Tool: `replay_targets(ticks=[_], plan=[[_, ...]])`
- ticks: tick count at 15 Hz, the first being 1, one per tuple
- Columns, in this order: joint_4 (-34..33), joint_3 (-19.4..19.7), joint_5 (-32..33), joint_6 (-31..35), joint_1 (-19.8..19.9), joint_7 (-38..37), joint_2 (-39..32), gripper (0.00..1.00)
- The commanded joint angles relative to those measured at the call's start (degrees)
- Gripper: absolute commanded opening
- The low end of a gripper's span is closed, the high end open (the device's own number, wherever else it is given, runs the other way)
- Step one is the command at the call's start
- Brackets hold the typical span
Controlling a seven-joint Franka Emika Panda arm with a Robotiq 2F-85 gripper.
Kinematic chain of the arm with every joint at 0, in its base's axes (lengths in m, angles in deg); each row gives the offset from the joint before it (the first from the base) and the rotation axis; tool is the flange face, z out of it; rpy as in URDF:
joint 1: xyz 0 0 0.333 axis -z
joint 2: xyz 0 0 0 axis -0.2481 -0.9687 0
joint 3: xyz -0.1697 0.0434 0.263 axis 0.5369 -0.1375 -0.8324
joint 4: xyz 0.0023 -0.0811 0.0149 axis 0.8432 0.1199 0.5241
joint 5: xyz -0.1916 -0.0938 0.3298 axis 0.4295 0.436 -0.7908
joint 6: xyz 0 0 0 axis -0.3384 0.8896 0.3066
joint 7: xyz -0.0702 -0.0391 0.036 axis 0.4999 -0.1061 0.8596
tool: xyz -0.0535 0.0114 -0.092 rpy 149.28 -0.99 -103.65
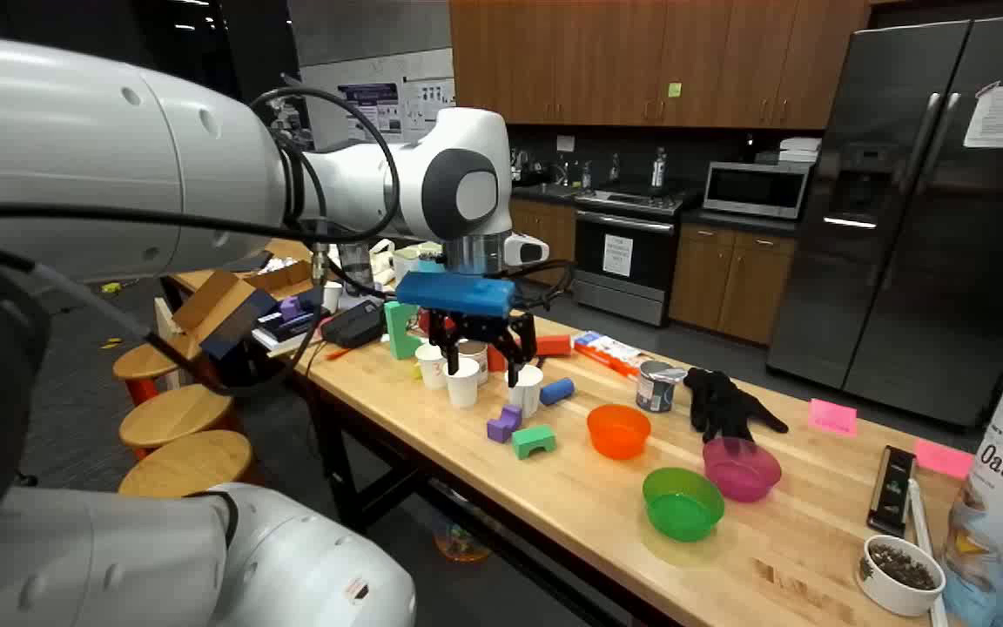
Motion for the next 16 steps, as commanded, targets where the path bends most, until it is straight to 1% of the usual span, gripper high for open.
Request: replay_targets(ticks=[1, 10, 11, 12, 14, 16], plan=[[-0.16, 0.03, 0.02, -0.11, -0.06, -0.05, -0.03, 1.0], [-0.2, 0.03, 0.02, -0.11, -0.06, -0.05, -0.03, 1.0], [-0.68, -0.09, 1.07, 0.8, 0.74, -0.78, -0.72, 1.0], [-0.71, -0.49, 3.27, 3.99, 1.53, -1.08, -0.78, 1.0], [-3.07, -0.36, 9.64, 8.17, 2.15, 1.62, -2.96, 1.0], [-5.88, 0.05, 16.0, 10.85, 2.79, 4.03, -5.26, 1.0]])
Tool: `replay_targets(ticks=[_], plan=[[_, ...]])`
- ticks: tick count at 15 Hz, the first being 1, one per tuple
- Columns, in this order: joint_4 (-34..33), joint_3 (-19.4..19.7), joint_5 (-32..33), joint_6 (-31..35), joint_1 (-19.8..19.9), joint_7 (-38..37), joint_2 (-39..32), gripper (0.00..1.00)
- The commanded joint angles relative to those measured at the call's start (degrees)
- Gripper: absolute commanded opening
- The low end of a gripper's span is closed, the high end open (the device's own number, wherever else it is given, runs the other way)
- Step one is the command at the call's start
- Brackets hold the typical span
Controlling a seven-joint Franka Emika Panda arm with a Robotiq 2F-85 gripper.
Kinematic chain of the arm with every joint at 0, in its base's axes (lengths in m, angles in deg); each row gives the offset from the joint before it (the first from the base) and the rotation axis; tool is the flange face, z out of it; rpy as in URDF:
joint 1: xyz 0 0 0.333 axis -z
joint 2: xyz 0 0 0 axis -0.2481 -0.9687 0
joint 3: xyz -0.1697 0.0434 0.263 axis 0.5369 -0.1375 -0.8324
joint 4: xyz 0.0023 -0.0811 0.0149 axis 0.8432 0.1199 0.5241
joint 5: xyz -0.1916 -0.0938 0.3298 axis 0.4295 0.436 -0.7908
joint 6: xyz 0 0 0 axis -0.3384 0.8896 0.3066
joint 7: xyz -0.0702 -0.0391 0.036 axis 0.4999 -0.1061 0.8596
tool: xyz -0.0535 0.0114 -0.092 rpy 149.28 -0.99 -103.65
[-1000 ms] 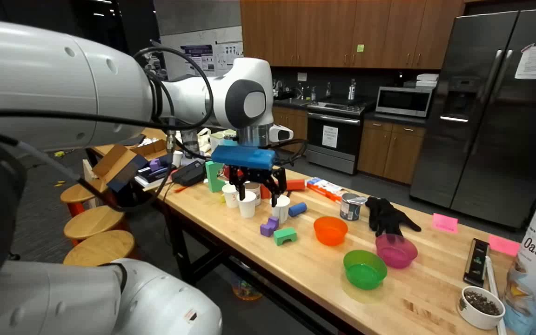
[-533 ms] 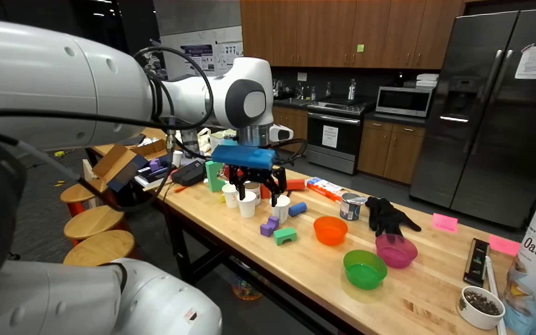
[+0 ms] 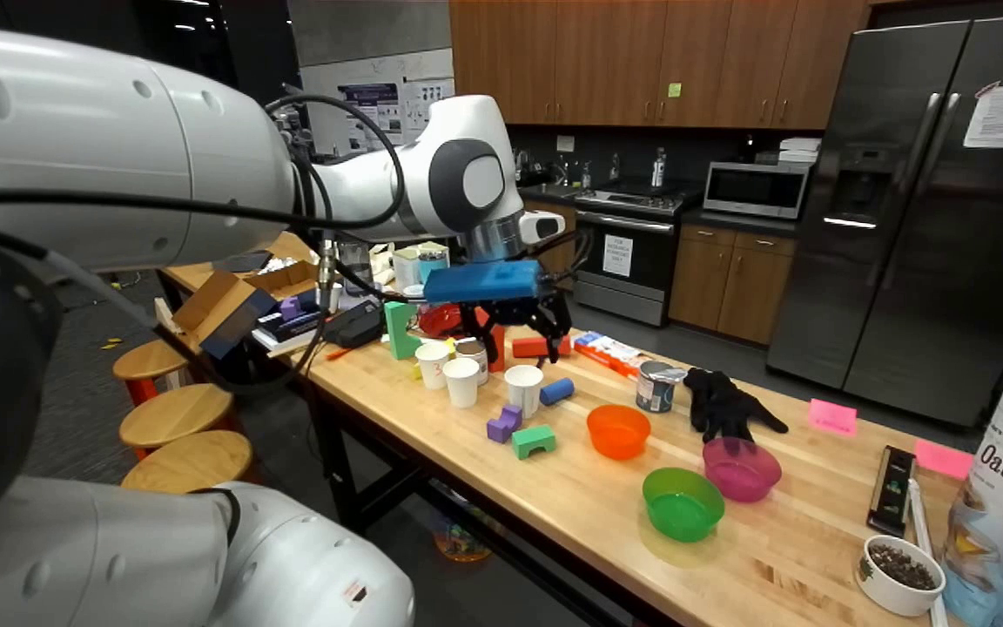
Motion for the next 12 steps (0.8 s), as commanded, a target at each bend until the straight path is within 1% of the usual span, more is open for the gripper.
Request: replay_targets(ticks=[1, 3, 6, 10, 12], plan=[[-6.26, 0.47, 9.62, 4.22, 1.88, 5.35, -5.17, 1.0], [-8.83, 1.94, 14.3, 8.86, 1.91, 9.25, -7.28, 1.0], [-11.17, 5.71, 14.76, 22.07, 0.57, 15.39, -12.17, 1.0], [-12.4, 9.69, 9.76, 40.84, -1.59, 24.3, -19.51, 1.0], [-12.5, 11.88, 4.26, 48.92, -4.28, 30.33, -23.02, 1.0]])
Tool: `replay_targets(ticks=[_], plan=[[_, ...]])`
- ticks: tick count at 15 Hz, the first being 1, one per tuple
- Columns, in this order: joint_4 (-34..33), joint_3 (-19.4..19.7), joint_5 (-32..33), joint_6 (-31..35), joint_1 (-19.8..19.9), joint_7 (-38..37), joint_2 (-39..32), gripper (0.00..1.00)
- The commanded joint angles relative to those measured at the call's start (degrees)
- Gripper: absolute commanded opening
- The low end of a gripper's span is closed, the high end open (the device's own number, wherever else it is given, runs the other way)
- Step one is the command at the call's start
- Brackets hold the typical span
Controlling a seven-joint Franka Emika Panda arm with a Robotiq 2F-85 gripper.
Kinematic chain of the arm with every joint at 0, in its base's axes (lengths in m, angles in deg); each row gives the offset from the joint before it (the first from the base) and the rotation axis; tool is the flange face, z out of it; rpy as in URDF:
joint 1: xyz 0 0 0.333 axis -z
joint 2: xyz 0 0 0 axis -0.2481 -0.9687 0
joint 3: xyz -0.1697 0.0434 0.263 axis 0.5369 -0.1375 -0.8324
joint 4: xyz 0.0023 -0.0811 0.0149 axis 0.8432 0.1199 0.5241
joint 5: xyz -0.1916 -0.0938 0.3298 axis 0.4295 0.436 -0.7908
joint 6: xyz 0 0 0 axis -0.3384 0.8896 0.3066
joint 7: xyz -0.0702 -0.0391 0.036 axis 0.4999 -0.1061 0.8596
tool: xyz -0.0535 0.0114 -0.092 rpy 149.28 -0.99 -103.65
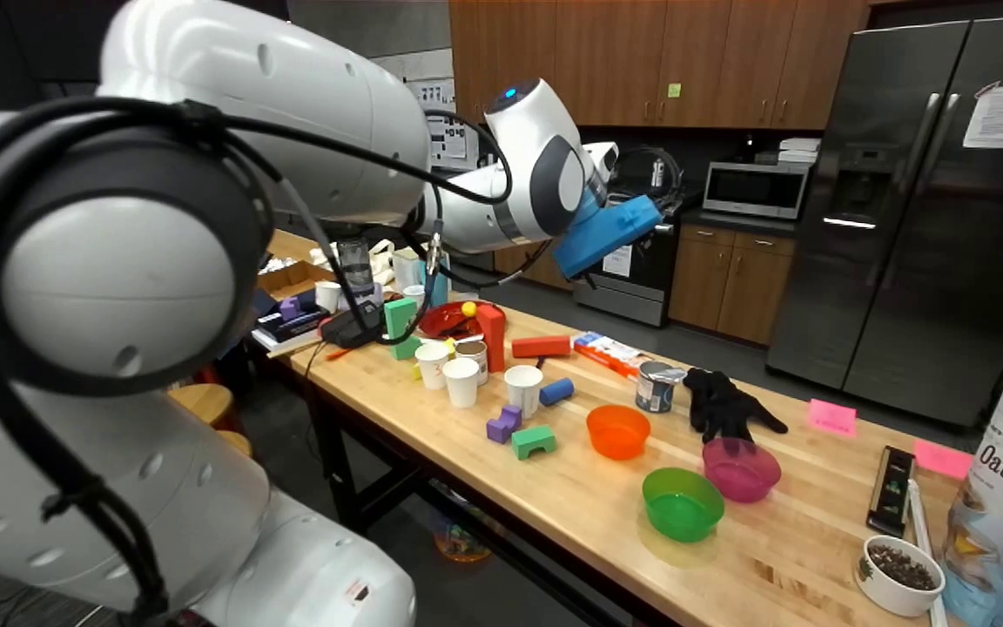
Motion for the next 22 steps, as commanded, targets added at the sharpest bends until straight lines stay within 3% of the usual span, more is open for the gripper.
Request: replay_targets(ticks=[1, 4, 9, 22], plan=[[-1.66, 4.64, -10.15, 11.81, -5.78, 11.88, -6.31, 1.0], [-0.09, 10.43, -24.94, 17.34, -14.92, 24.55, -7.53, 1.0], [1.39, 16.5, -43.3, 14.26, -25.4, 37.6, -6.73, 1.0], [-4.55, 22.15, -56.99, -1.02, -28.75, 48.55, -15.26, 1.0]])
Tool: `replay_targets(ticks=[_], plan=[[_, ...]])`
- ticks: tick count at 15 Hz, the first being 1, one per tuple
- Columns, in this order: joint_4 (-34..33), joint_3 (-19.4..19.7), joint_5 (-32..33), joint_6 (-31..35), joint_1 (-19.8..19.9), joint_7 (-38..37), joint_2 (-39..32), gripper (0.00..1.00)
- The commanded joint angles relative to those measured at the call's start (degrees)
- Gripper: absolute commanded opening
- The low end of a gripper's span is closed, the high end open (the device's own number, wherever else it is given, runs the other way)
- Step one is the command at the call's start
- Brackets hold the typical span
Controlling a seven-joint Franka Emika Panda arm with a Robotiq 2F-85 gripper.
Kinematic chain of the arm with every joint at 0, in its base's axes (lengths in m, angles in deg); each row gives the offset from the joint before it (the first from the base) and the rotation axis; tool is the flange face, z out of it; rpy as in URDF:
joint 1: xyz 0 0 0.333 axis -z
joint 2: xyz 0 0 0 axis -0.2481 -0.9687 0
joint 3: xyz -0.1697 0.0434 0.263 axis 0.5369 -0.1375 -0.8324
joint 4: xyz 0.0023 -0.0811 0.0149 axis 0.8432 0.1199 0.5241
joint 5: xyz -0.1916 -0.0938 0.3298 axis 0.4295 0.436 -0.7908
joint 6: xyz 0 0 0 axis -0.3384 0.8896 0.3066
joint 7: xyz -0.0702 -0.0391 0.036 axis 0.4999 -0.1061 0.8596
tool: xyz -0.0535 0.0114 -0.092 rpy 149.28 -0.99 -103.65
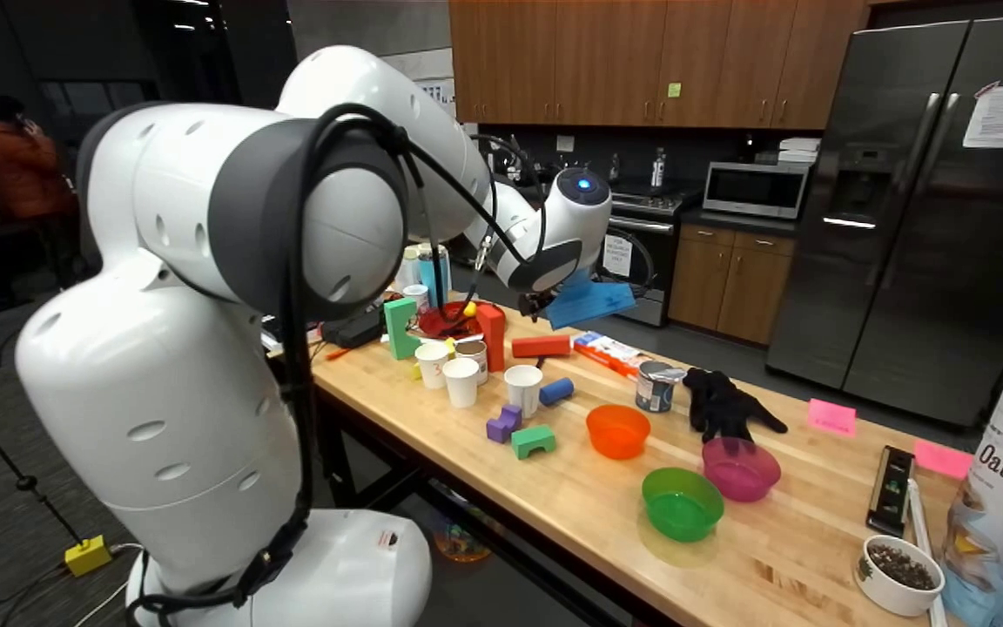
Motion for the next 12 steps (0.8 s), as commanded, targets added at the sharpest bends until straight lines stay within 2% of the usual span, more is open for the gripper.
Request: replay_targets(ticks=[1, 3, 4, 6, 7, 8, 9, 12], plan=[[-4.63, 2.04, -5.61, -3.18, -1.75, 6.44, -3.84, 1.0], [-6.82, 2.05, -7.56, -4.83, -1.72, 9.43, -5.87, 1.0], [-8.18, -7.13, -10.09, -6.6, 7.91, 11.67, -7.58, 1.0], [-10.3, -11.38, -11.09, -8.97, 12.46, 13.22, -9.52, 1.0], [-11.21, -13.96, -7.22, -9.35, 15.3, 12.62, -10.36, 1.0], [-8.14, -16.51, -9.07, -7.32, 17.03, 11.48, -8.02, 1.0], [-8.66, -18.3, -8.83, -7.38, 18.75, 11.35, -8.66, 1.0], [-8.54, -20.34, -8.76, -7.29, 20.77, 11.28, -9.0, 1.0]])
